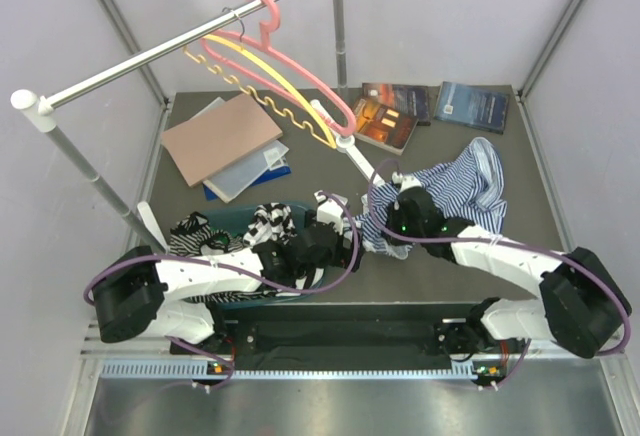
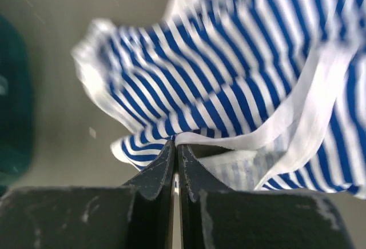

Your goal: Place the tank top on the hanger

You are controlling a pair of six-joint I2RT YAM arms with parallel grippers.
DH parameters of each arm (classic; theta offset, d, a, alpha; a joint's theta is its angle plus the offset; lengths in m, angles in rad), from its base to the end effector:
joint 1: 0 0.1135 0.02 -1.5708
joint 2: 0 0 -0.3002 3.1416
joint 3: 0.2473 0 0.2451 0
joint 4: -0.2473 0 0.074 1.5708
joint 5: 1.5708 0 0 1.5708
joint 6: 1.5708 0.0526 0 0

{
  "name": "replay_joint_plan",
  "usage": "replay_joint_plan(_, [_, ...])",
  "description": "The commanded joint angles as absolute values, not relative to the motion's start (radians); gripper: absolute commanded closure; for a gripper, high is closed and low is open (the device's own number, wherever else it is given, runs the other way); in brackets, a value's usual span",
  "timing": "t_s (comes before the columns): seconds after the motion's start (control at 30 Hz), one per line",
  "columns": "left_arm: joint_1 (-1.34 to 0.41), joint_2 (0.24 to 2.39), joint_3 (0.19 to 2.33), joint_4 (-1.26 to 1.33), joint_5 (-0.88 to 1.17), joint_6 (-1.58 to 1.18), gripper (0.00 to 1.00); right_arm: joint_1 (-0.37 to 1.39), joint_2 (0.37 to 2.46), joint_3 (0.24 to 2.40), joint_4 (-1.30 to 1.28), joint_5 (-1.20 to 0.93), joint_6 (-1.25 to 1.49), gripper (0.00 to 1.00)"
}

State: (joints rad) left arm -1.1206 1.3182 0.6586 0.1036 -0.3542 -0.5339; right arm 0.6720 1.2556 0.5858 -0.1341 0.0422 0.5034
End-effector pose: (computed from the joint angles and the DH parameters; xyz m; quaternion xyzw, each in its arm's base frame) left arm 0.1358 -0.2390 0.2409 0.1668 0.8483 -0.2478 0.4371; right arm 0.1879 0.1466 0.2073 -0.0702 0.9245 0.1911 0.3221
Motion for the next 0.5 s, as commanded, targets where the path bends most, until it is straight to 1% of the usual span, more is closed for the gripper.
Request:
replay_joint_plan(0.0, [-1.123, 1.289, 0.695, 0.081, -0.399, -0.542, 0.01, 0.641, 1.169, 0.8, -0.213, 0.164, 0.372, 1.0])
replay_joint_plan(0.07, [-1.123, 1.282, 0.692, 0.074, -0.408, -0.54, 0.01, 0.605, 1.108, 0.877, -0.242, 0.179, 0.338, 1.0])
replay_joint_plan(0.23, [-1.123, 1.29, 0.692, 0.067, -0.42, -0.549, 0.01, 0.468, 0.979, 0.962, -0.348, 0.234, 0.272, 1.0])
replay_joint_plan(0.33, [-1.123, 1.301, 0.69, 0.081, -0.407, -0.549, 0.08, 0.422, 0.884, 0.94, -0.4, 0.287, 0.264, 1.0])
replay_joint_plan(0.47, [-1.124, 1.321, 0.693, 0.092, -0.394, -0.545, 0.08, 0.417, 0.738, 0.887, -0.449, 0.345, 0.284, 1.0])
